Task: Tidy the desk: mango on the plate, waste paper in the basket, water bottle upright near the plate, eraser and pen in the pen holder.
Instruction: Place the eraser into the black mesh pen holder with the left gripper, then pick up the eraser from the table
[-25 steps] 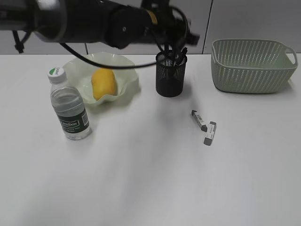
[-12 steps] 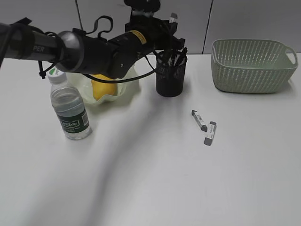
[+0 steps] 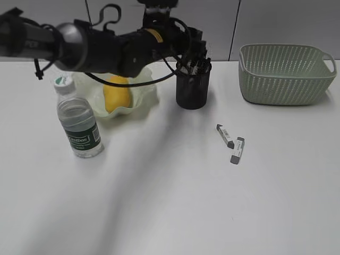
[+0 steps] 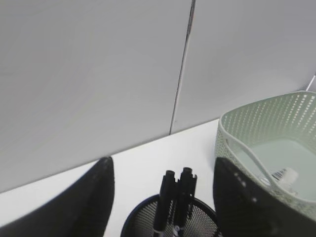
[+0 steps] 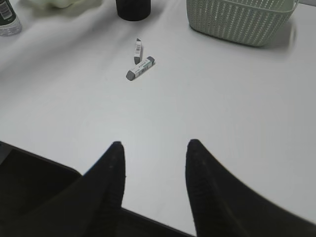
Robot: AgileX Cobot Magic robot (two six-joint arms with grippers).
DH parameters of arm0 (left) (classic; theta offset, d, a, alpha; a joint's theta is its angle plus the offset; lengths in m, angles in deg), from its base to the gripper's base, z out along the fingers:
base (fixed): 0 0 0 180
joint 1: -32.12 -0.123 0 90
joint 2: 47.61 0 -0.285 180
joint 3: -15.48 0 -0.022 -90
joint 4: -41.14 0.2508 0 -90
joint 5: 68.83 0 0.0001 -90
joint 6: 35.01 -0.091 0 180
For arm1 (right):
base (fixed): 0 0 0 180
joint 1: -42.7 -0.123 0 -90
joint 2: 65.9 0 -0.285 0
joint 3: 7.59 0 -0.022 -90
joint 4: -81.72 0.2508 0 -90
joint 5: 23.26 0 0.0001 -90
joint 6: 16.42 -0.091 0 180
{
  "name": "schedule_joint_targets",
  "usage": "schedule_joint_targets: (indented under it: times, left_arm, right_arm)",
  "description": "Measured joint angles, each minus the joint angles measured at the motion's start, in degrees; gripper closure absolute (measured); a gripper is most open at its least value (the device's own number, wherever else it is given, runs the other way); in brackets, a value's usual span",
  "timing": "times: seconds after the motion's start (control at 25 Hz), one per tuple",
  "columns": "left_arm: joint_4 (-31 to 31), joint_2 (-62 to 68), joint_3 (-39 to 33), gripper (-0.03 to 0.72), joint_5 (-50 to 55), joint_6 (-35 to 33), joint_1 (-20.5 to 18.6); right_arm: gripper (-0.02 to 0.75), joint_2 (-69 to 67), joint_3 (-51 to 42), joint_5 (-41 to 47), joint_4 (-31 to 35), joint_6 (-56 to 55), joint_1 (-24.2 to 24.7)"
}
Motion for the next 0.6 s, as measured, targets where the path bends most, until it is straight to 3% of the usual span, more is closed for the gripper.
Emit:
schedule_joint_targets:
  times: [0.12, 0.28, 0.4, 0.6]
  left_arm:
    - [-0.6, -7.0, 0.0, 0.248, 13.0, 0.1, -0.2]
    - [5.9, -19.0, -2.4, 0.393, 30.1, 0.1, -0.4]
    - [7.5, -31.5, -13.6, 0.428, 36.3, 0.1, -1.2]
    - [9.1, -60.3, -39.2, 0.437, 48.6, 0.1, -2.6]
  right_arm:
    - [0.406, 0.0, 0.0, 0.0, -0.1, 0.0, 0.0]
    - [0.407, 0.0, 0.0, 0.0, -0.1, 0.0, 0.0]
    - [0.407, 0.0, 0.0, 0.0, -0.1, 0.0, 0.0]
    - [0.408, 0.0, 0.0, -0.1, -0.2, 0.0, 0.0]
